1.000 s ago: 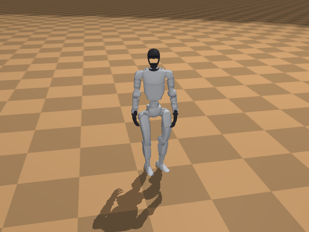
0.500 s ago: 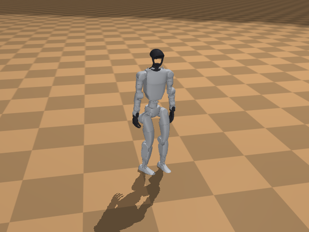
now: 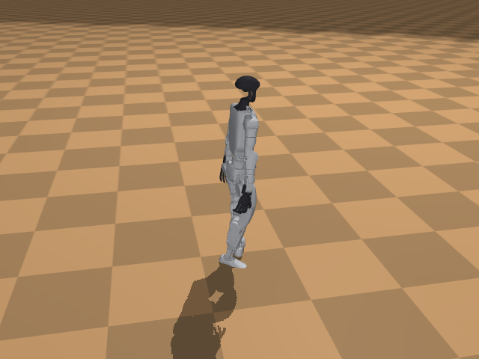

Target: In place motions

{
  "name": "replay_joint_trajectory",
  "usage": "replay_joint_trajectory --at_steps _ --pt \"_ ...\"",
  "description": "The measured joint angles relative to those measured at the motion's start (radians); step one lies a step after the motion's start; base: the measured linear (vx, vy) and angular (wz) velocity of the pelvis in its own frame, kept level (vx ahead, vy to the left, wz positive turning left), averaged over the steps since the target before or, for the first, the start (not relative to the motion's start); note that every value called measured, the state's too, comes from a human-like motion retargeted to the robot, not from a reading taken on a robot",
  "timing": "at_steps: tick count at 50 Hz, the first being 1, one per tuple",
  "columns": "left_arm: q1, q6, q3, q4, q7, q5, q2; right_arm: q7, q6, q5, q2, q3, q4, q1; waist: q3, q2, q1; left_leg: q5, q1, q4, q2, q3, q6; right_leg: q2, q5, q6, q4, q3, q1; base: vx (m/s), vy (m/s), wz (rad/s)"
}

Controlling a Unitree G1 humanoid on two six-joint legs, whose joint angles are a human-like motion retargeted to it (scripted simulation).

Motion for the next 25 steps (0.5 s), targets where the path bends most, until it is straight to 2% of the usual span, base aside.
replay_joint_trajectory --at_steps 2,3,4,5,7,8,14,20,25 --pt "0.035 -0.002 0.031 0.012 0.011 -0.019 0.014 -0.006 -0.003 -0.009 0.003 0.001 -0.021 -0.007 -0.013 -0.005 0.012 0.011 0.051 -0.003 -0.006 0.068 -0.03 -0.002 -0.009 0.022 0.003 -0.061 0.012 0.48 -0.08 2.12" --pt "0.05 -0.004 0.046 0.02 0.017 -0.031 0.02 -0.009 -0.002 -0.019 0.006 0.004 -0.034 -0.013 -0.017 0.002 0.012 0.025 0.067 -0.017 -0.004 0.065 -0.073 0.01 -0.014 0.031 0.005 -0.085 0.019 0.47 -0.03 1.85" --pt "0.067 -0.005 0.06 0.029 0.024 -0.041 0.02 -0.013 -0.003 -0.03 0.007 0.009 -0.046 -0.019 -0.025 0.01 0.013 0.075 0.082 -0.042 -0.007 0.109 -0.082 0.017 -0.015 0.04 0.006 -0.105 0.024 0.5 0.01 1.57" --pt "0.084 -0.005 0.075 0.039 0.032 -0.05 0.019 -0.017 -0.005 -0.041 0.007 0.014 -0.059 -0.025 -0.035 0.019 0.015 0.144 0.098 -0.072 -0.012 0.176 -0.075 0.023 -0.013 0.049 0.007 -0.122 0.028 0.45 0.01 1.51" --pt "0.109 -0.001 0.098 0.063 0.048 -0.066 0.007 -0.023 -0.009 -0.054 0.014 0.02 -0.087 -0.04 -0.059 0.029 0.007 0.147 0.039 -0.084 -0.034 0.011 -0.046 0.02 -0.007 0.067 0.009 -0.161 0.03 0.31 -0.02 1.38" --pt "0.118 0.002 0.108 0.071 0.055 -0.076 -0.001 -0.026 -0.013 -0.051 0.022 0.027 -0.103 -0.048 -0.059 0.03 0.01 0.152 0.035 -0.086 -0.037 0.02 -0.037 0.02 -0.003 0.071 0.009 -0.171 0.035 0.2 -0.04 0.96" --pt "0.132 -0.003 0.148 0.057 0.032 -0.082 -0.073 0.012 -0.036 0.039 0.072 0.069 -0.176 -0.139 0.016 0.007 0.115 0.137 0.058 -0.084 -0.082 -0.039 -0.026 -0.003 0.001 0.077 0.014 -0.199 0.088 0.13 0.0 0.24" --pt "0.153 -0.01 0.2 0.056 0.023 -0.093 -0.152 0.065 -0.075 0.025 0.15 0.095 -0.271 -0.169 0.005 0.009 0.174 0.107 0.057 -0.08 -0.118 -0.081 -0.023 -0.017 0.017 0.086 0.009 -0.222 0.112 0.2 -0.04 0.23" --pt "0.15 -0.009 0.221 0.051 0.012 -0.088 -0.152 0.078 -0.113 -0.01 0.178 0.146 -0.295 -0.154 -0.03 0.013 0.178 0.08 0.054 -0.08 -0.133 -0.123 -0.03 -0.02 0.039 0.104 0.017 -0.255 0.133 0.27 -0.14 0.4"
